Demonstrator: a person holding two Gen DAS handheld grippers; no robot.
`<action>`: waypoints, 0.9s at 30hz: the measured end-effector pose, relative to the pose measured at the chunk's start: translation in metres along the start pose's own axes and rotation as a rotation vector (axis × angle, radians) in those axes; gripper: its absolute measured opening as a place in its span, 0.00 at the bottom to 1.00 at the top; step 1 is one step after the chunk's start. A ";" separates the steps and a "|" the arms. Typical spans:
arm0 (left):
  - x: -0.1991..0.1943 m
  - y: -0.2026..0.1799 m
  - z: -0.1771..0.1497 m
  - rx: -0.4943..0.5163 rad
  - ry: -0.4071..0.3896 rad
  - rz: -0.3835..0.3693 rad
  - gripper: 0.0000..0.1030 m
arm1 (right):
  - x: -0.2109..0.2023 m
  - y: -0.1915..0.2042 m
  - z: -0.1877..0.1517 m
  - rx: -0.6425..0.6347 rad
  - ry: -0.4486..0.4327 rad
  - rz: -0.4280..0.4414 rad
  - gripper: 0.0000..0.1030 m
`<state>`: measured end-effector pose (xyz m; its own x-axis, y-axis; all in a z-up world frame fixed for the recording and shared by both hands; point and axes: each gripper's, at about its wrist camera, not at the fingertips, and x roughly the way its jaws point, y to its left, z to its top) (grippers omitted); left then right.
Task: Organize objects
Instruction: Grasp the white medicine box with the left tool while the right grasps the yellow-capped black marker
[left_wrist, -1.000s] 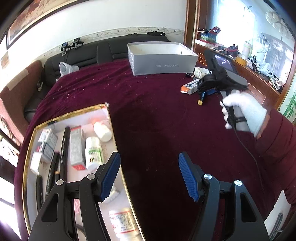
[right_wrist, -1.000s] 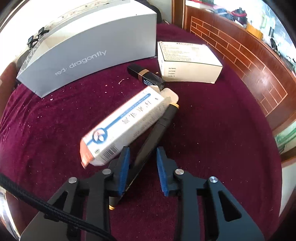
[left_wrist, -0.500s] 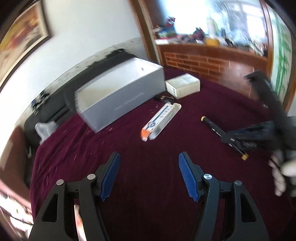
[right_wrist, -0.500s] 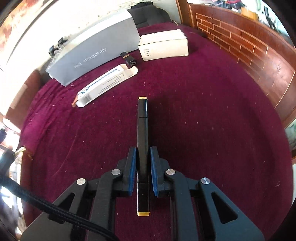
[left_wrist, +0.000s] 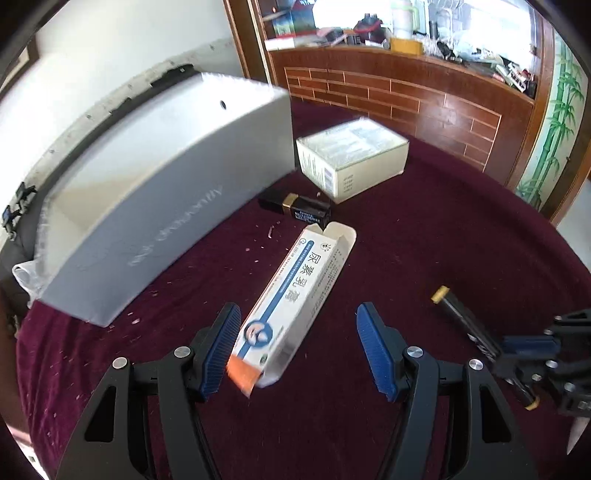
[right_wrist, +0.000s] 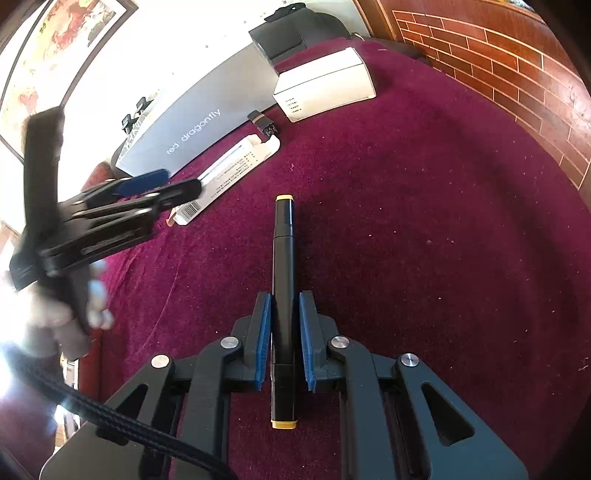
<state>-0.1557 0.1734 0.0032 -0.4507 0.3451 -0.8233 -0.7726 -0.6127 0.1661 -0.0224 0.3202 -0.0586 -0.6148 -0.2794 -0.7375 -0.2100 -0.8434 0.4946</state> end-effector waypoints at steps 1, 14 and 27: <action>0.008 -0.001 0.001 0.009 0.013 0.008 0.58 | 0.000 -0.001 0.000 0.006 0.001 0.006 0.12; 0.003 -0.016 -0.013 -0.041 0.052 0.084 0.13 | 0.005 0.001 -0.002 -0.007 -0.042 0.009 0.12; -0.169 -0.036 -0.126 -0.176 -0.097 0.018 0.13 | 0.008 0.030 -0.009 -0.135 -0.058 -0.106 0.25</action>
<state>0.0046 0.0483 0.0677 -0.5109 0.3947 -0.7636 -0.6782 -0.7310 0.0759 -0.0271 0.2888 -0.0535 -0.6380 -0.1624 -0.7527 -0.1742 -0.9217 0.3465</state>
